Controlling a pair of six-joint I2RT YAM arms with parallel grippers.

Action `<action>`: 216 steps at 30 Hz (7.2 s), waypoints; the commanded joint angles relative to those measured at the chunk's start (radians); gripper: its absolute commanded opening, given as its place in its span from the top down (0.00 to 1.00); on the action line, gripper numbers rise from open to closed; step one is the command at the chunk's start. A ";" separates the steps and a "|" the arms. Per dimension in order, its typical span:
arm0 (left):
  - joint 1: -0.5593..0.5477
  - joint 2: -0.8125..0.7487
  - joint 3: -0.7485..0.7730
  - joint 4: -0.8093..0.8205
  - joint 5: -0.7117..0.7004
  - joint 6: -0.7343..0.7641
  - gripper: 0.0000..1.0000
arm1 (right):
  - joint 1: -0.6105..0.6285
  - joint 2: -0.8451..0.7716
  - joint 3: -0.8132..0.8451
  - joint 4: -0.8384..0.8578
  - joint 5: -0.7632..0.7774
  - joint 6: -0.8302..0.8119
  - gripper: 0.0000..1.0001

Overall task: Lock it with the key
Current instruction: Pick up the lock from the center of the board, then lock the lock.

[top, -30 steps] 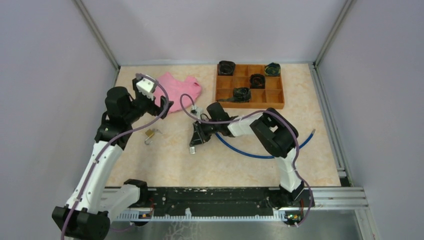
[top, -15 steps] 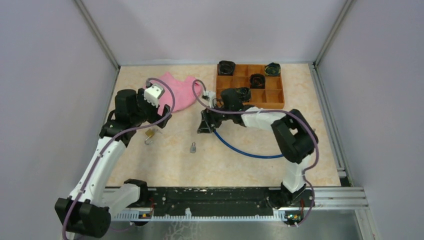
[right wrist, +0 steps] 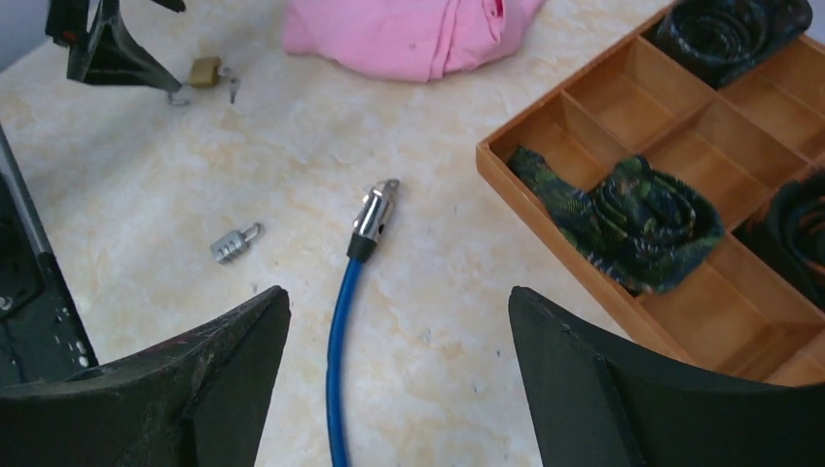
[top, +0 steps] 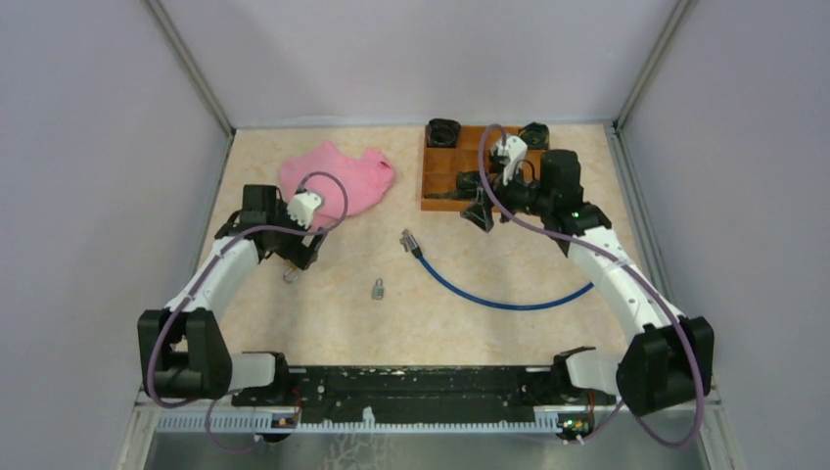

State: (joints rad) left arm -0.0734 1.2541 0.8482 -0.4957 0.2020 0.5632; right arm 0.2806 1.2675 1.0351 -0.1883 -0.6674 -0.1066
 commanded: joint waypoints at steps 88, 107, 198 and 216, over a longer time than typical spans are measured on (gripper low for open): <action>-0.647 0.160 0.462 -0.049 0.125 0.304 1.00 | 0.223 0.320 0.017 0.587 -0.237 0.678 0.58; -0.579 0.069 0.386 0.006 0.223 0.173 0.26 | 0.067 0.121 0.025 0.416 -0.325 0.326 1.00; -0.509 0.203 0.529 -0.026 0.732 -0.246 0.95 | 0.155 -0.025 -0.133 0.347 -0.419 0.069 1.00; -0.454 0.221 0.607 0.317 0.800 -0.515 0.38 | -0.074 -0.082 -0.372 1.407 -0.383 0.934 1.00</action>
State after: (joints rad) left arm -0.5274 1.4540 1.4193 -0.3603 0.9409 0.2146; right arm 0.2070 1.2194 0.6968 0.8932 -1.0687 0.6270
